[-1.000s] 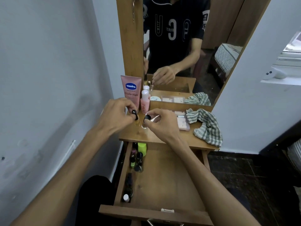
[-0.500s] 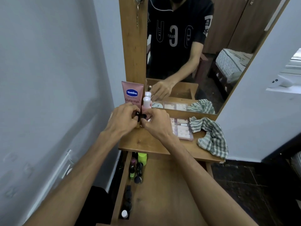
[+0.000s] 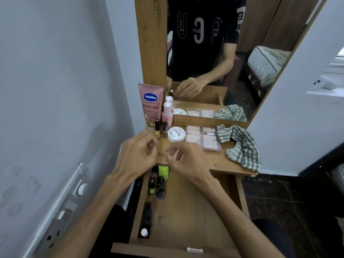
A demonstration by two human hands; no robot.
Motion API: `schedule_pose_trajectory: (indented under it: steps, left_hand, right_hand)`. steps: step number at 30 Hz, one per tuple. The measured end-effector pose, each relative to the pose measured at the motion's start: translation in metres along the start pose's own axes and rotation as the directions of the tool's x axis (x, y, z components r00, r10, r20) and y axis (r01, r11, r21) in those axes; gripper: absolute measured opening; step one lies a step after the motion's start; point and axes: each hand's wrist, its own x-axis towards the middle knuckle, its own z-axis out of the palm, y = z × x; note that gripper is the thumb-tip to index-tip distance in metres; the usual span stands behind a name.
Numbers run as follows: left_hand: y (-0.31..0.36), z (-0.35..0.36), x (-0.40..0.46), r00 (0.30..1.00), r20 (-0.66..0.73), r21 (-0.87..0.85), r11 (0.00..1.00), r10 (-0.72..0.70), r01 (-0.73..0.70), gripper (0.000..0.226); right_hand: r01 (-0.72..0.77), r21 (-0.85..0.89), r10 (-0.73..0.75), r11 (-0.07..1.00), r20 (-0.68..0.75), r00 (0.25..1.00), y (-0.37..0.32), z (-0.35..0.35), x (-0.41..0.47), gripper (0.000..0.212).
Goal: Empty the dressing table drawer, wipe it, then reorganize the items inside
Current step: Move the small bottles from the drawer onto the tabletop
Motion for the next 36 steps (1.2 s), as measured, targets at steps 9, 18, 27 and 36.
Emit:
schedule_pose_trajectory:
  steps: [9,18,27,36]
  left_hand:
    - [-0.015,0.015,-0.077,0.924,0.374,0.132,0.991,-0.083,0.035,0.024]
    - [-0.012,0.025,-0.086,0.935,0.320,0.169,0.980,-0.153,0.103,0.021]
    - [-0.003,0.013,-0.090,0.935,0.305,0.060,0.984,-0.181,0.170,0.022]
    - [0.004,-0.053,-0.019,0.987,0.096,-0.141,0.980,-0.129,0.142,0.019]
  right_hand:
    - [0.035,-0.171,0.017,0.985,0.290,0.957,0.002,0.040,-0.072,0.023]
    - [0.018,-0.182,0.037,0.983,0.296,0.954,0.002,0.053,-0.079,0.017]
    - [-0.095,-0.040,0.101,0.995,0.215,0.971,-0.009,0.001,-0.071,0.020]
    - [-0.079,0.096,0.075,0.992,0.040,0.996,-0.017,-0.034,0.005,0.007]
